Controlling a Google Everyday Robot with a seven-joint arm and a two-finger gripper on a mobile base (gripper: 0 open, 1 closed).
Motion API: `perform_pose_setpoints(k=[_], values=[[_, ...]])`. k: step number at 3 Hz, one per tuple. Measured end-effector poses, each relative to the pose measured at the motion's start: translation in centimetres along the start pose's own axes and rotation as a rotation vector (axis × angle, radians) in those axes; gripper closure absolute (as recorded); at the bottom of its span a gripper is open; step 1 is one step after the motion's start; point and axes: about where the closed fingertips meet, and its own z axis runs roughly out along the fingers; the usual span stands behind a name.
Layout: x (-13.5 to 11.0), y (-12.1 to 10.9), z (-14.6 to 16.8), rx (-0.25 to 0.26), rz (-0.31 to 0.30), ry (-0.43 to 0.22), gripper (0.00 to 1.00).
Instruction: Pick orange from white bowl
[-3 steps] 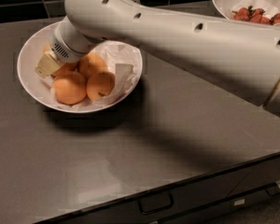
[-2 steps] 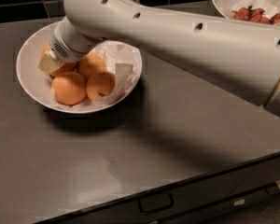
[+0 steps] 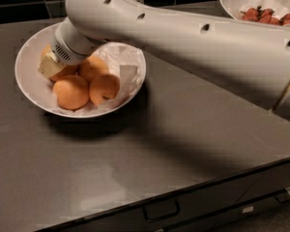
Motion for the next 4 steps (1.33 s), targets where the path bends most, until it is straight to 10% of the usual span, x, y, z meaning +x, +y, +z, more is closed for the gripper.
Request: perform_pose_setpoints(k=[2, 4], values=[[-0.3, -0.1, -1.7, -0.001, 0.008, -0.067, 1.00], [-2.5, 0.3, -7.9, 0.016, -0.021, -0.287, 1.00]])
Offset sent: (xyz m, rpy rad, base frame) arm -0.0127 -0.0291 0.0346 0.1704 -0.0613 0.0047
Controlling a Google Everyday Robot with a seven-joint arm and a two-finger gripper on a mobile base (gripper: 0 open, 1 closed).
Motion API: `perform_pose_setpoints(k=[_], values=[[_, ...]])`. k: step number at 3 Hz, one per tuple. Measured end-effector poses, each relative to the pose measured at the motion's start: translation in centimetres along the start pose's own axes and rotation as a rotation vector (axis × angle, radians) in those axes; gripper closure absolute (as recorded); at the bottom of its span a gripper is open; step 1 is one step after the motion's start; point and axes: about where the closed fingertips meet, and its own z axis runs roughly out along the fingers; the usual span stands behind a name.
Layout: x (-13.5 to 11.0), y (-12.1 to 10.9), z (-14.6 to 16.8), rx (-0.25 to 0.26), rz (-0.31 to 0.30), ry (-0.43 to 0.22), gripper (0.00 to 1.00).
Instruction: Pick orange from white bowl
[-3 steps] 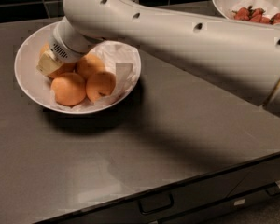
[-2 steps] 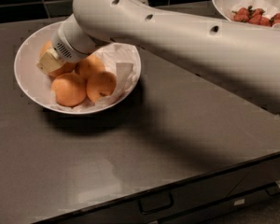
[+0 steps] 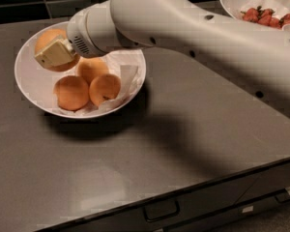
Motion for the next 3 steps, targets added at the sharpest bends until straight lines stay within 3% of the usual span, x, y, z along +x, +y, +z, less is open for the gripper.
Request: perform_pose_setpoints(k=[2, 3], values=[[-2.5, 0.6, -3.4, -0.021, -0.027, -0.176, 1.00], [-3.0, 1.2, -3.7, -0.021, -0.056, -0.183, 1.00]])
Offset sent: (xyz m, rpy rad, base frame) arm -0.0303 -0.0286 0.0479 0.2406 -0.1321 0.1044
